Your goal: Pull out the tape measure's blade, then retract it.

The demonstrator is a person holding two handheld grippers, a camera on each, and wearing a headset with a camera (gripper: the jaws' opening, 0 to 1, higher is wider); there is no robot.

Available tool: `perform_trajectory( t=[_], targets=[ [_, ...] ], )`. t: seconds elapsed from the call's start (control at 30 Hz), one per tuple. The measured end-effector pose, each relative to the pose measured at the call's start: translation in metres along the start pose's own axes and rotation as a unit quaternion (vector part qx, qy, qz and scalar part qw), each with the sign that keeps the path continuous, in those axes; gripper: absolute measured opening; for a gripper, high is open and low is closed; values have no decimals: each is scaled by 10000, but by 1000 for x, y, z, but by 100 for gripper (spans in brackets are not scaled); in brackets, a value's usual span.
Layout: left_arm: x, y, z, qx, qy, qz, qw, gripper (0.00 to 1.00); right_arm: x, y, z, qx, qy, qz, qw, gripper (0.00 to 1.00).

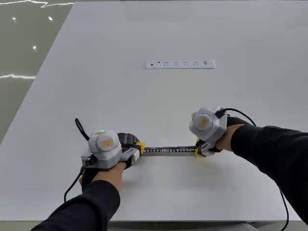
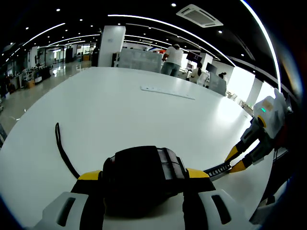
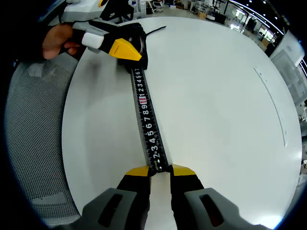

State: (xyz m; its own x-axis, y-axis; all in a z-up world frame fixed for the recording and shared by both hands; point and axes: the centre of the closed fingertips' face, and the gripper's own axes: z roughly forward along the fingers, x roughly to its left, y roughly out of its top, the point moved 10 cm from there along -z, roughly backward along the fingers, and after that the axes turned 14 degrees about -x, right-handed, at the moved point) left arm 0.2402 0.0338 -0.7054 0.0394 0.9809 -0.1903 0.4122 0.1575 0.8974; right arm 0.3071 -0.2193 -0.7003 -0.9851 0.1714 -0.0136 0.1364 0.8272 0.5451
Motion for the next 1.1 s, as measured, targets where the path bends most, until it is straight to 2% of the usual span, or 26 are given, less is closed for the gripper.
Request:
perform_trajectory(
  t=[1.1],
  targets=[
    [0,1,1,43,-20,-64,10000,62,1,7,4,-56,23,-20,10000,11]
  ],
)
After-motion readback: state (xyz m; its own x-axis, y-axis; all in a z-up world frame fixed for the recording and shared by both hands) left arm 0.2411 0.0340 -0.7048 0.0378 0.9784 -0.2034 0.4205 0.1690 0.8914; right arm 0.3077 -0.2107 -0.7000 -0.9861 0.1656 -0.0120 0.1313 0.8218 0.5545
